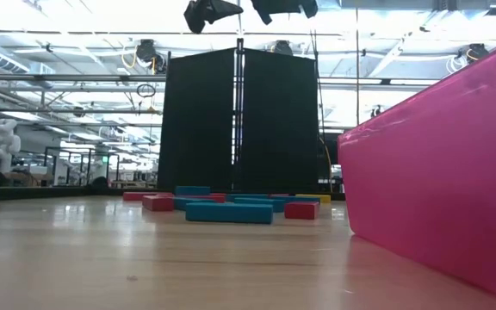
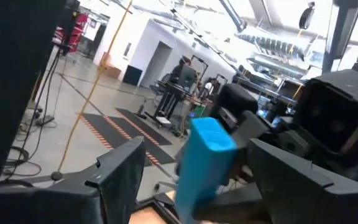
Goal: Sort blocks
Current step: Put the blue block into the blue bin
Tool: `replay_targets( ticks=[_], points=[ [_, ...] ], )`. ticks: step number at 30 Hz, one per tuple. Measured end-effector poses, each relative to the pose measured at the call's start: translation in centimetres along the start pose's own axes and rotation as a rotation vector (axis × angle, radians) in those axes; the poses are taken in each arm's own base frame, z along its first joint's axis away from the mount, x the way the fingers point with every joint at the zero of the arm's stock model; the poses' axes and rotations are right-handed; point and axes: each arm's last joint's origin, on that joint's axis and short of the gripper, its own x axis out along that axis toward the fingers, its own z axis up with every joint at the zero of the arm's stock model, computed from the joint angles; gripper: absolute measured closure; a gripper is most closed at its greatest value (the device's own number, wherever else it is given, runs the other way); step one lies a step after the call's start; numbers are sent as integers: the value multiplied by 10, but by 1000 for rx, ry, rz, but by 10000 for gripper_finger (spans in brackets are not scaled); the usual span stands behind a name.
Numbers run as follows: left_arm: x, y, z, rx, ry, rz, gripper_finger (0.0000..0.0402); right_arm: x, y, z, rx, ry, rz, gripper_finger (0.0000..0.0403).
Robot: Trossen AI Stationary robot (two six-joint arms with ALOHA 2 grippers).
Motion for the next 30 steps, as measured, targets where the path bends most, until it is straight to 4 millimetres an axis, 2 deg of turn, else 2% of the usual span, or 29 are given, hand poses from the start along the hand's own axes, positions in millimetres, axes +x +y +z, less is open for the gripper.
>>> replay_targets(
  ticks=[7,12,26,30],
  points=[
    [4,0,-11,-34,30,-10,132,0,0,0,-3,-4,4,319],
    [5,1,-7,-52,0,-13,154,0,0,0,-4,0,4,319],
    [7,3,-5,-51,2,-51,295,9,3,-4,2,7,23,319],
    [7,4,-6,-55,-4,-30,321,9,3,-4,1,9,10,319]
  ],
)
